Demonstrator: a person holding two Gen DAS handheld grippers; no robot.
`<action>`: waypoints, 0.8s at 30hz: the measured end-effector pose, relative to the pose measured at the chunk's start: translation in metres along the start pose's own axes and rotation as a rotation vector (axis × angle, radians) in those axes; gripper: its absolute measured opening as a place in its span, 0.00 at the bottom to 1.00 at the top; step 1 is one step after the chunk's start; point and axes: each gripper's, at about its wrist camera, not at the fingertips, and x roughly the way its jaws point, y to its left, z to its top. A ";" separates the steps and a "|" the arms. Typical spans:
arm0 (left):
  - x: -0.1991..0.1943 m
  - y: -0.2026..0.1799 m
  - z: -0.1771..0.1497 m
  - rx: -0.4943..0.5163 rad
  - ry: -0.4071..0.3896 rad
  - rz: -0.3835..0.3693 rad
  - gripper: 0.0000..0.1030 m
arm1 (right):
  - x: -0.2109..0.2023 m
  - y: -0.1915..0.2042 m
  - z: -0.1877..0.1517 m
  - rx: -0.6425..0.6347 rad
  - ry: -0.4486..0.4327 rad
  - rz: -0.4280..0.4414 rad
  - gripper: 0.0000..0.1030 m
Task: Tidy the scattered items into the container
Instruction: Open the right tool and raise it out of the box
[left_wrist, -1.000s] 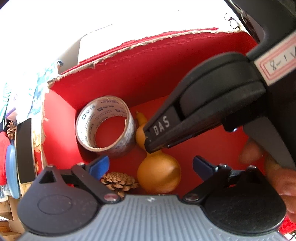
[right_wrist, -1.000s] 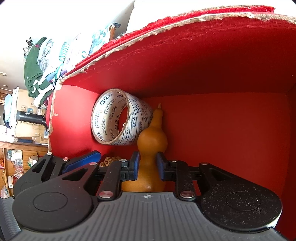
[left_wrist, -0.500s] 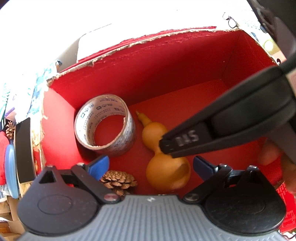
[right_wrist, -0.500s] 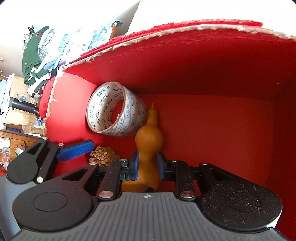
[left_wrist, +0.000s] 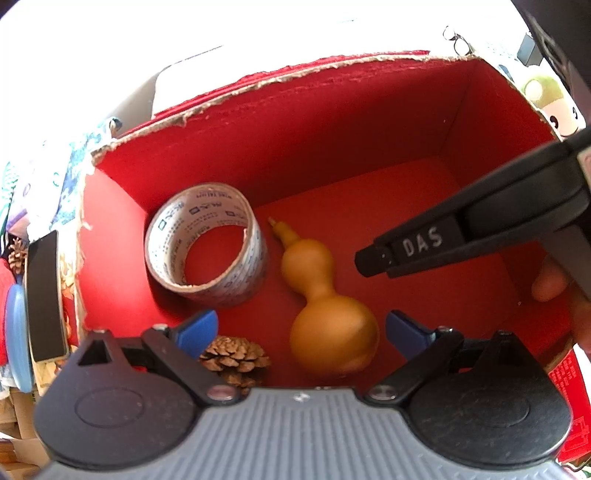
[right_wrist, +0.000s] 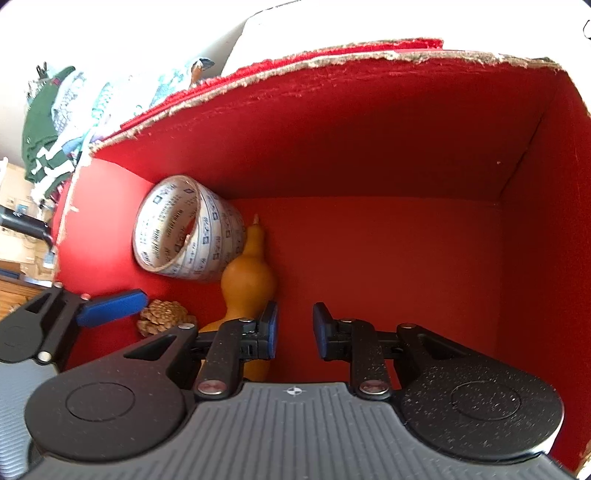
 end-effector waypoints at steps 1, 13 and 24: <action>-0.001 -0.001 -0.001 -0.004 -0.004 -0.002 0.96 | 0.000 0.001 0.000 -0.003 -0.003 0.000 0.22; -0.033 0.112 -0.044 -0.043 -0.068 0.016 0.97 | -0.001 -0.011 -0.005 0.039 -0.038 0.051 0.21; 0.021 0.145 0.045 -0.155 -0.130 0.051 0.97 | 0.003 -0.007 -0.003 0.023 -0.035 0.083 0.21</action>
